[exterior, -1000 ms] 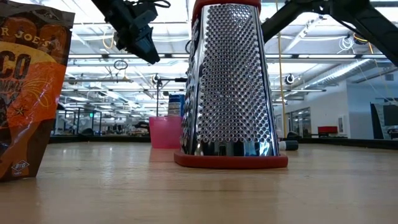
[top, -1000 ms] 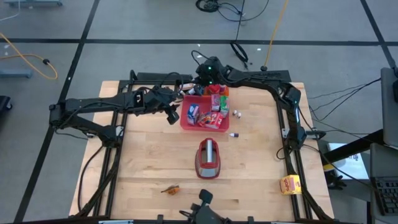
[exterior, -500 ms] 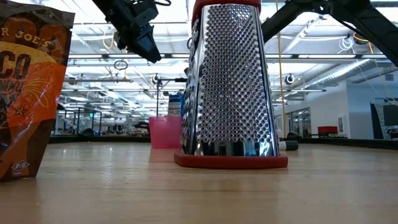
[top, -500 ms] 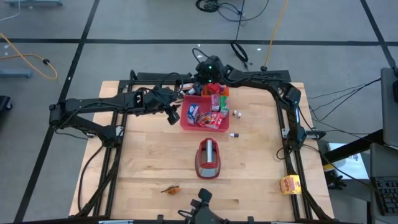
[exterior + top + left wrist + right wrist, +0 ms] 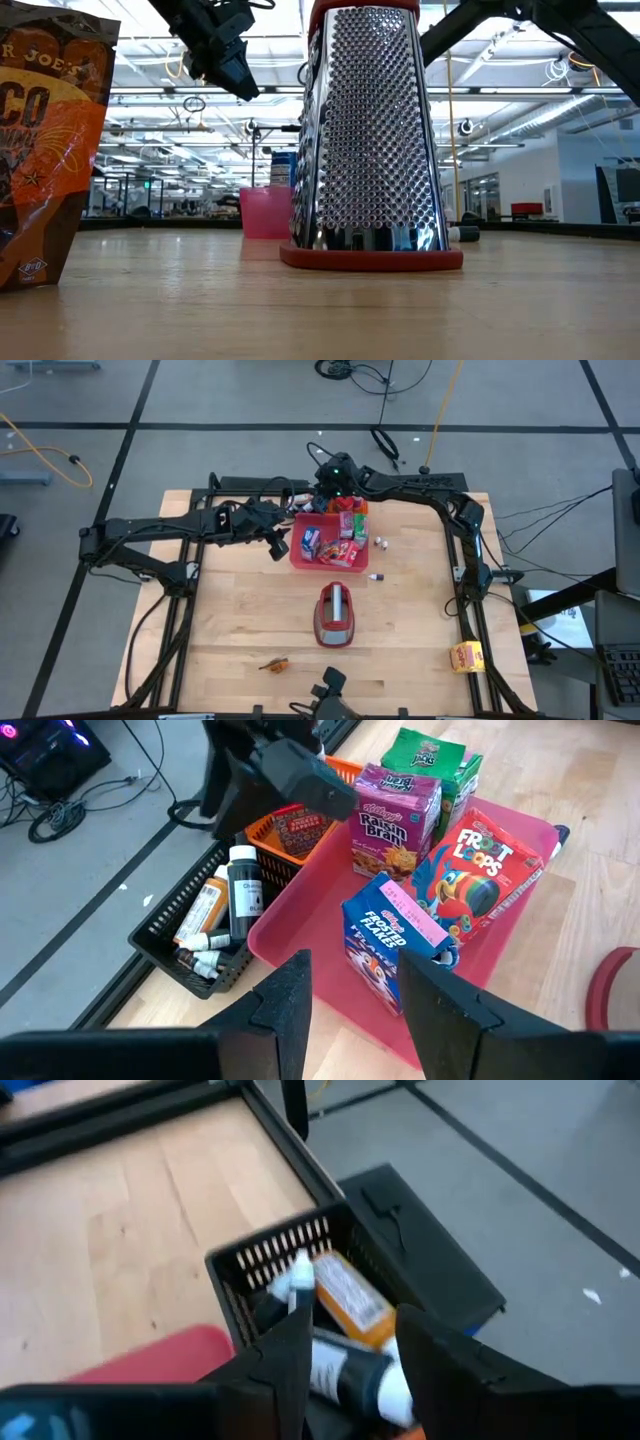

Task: Pick & Place Kitchen Items
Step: Put the small orange food coloring bottle into black basket

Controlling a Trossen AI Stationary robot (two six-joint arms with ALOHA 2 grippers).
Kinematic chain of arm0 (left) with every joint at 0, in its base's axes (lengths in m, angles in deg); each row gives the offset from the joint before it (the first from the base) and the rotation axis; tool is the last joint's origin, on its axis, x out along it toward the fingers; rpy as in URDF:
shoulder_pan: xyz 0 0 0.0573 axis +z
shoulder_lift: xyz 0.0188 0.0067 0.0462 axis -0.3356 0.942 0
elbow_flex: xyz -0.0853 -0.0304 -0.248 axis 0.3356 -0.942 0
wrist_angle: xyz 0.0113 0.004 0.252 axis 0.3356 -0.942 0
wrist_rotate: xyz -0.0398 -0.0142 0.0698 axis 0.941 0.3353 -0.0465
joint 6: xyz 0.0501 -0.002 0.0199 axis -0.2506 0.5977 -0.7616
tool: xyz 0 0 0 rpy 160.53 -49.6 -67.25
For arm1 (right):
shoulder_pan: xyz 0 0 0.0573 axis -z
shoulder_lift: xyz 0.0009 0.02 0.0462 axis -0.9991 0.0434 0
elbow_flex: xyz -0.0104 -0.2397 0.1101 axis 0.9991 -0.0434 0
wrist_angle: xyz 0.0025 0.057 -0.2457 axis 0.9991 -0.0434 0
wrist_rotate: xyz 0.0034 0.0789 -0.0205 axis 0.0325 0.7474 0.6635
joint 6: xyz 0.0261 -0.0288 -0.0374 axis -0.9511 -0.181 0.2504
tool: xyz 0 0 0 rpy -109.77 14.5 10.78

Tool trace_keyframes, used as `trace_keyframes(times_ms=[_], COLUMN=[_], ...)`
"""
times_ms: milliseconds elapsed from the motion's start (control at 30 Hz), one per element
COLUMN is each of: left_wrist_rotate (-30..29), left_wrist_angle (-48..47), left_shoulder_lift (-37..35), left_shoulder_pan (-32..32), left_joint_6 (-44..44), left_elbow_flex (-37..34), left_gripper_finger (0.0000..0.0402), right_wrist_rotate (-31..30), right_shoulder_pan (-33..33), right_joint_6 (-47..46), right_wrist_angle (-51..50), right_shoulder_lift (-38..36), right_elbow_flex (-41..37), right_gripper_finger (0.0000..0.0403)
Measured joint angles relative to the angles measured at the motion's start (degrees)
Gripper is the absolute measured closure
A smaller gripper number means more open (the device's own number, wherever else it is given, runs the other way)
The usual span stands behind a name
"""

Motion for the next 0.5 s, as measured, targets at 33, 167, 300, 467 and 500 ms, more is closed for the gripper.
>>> trace_keyframes(times_ms=[33,167,300,467,500], left_wrist_rotate=[0.0,0.0,0.0,0.0,0.0], left_wrist_angle=[0.0,-0.4,-0.3,-0.3,-0.4], left_shoulder_lift=[0.0,0.0,0.0,0.0,0.0], left_shoulder_pan=[0.0,0.0,0.0,0.0,0.0], left_joint_6=[0.0,0.0,0.0,0.1,0.1], left_elbow_flex=[0.0,0.0,0.0,0.0,0.0], left_gripper_finger=[0.0252,0.0252,0.0252,0.0252,0.0252], right_wrist_rotate=[0.0,0.0,0.0,-0.1,-0.1], right_shoulder_pan=[0.0,-0.8,-1.9,-4.0,-4.4], right_joint_6=[0.1,3.6,5.2,7.2,7.4], right_wrist_angle=[-1.0,-7.4,-14.1,-22.7,-24.1], right_shoulder_lift=[-0.3,-2.9,-6.0,-10.2,-11.0], right_elbow_flex=[0.0,0.0,0.0,0.0,0.0], right_gripper_finger=[0.0267,0.0271,0.0271,0.0271,0.0271])
